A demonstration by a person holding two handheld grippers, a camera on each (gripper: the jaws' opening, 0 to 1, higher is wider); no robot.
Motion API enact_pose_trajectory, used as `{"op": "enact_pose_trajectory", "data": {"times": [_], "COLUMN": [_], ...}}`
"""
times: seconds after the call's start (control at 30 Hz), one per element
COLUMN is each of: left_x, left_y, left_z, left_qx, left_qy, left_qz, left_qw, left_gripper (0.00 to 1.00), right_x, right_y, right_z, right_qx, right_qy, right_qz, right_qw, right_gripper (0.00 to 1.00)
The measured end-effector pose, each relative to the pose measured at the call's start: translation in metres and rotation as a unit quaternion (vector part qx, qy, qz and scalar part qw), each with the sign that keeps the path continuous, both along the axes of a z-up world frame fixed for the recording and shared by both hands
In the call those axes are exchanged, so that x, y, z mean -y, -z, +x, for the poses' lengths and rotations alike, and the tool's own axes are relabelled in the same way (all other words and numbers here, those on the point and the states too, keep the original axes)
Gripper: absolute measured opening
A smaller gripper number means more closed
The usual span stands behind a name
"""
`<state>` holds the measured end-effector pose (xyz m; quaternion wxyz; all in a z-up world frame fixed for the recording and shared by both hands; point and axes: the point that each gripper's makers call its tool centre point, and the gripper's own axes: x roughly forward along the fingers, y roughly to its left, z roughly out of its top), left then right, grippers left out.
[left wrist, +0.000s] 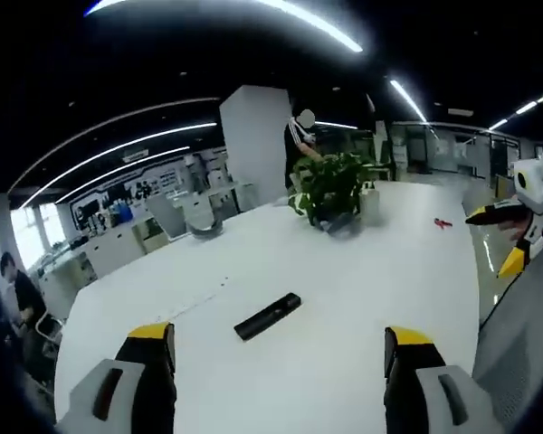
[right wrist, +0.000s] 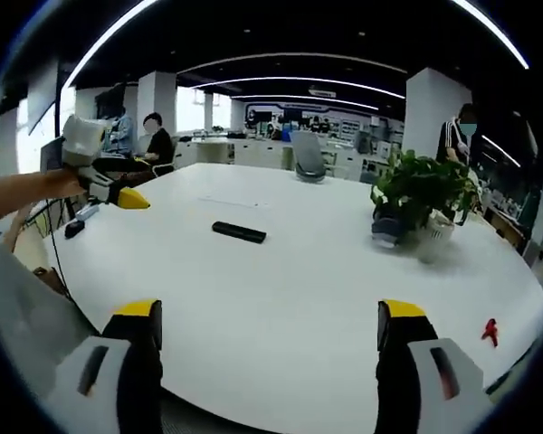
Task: Press the specified remote control buttons in sequence, fully releasing each button before pressing the next.
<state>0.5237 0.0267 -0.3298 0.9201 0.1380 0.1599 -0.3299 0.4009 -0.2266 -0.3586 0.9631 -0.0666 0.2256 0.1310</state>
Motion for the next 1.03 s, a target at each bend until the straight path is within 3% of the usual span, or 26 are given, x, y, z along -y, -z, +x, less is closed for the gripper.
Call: {"op": "enact_pose_trajectory", "data": {"times": [0.13,0.4,0.7,0.77,0.93,1.03], "left_x": [-0.009,-0.044,-0.077,-0.083,-0.089,-0.09], "left_y": [-0.027,-0.048,-0.025,-0.024,-0.029,-0.023], "left_z": [-0.02,-0.074,-0.126,-0.129,-0.124,-0.123], "left_qx": [0.049,0.082,0.059,0.069,0.088,0.077], "left_qy": [-0.045,-0.134,-0.218,-0.235,-0.246,-0.248], "left_qz": [-0.029,-0.066,-0.064,-0.073,-0.062,-0.058], "left_qw": [0.9973,0.9854,0.972,0.9667,0.9631,0.9639], "left_gripper": [1.0,1.0,1.0,1.0,1.0,1.0], "right_x": [0.003,0.004,0.002,0.003,0.002,0.002], "right_y": [-0.003,-0.007,-0.007,-0.007,-0.005,-0.005], "right_z": [0.001,0.001,0.0,0.0,-0.001,-0.001], "right_qx": [0.007,0.017,0.015,0.015,0.01,0.008], "right_qy": [0.006,0.009,0.006,0.006,0.004,0.004], "right_qz": [0.005,0.008,0.013,0.014,0.007,0.011], "right_qw": [0.9999,0.9998,0.9998,0.9998,0.9999,0.9999], "right_gripper": [1.0,1.0,1.0,1.0,1.0,1.0]}}
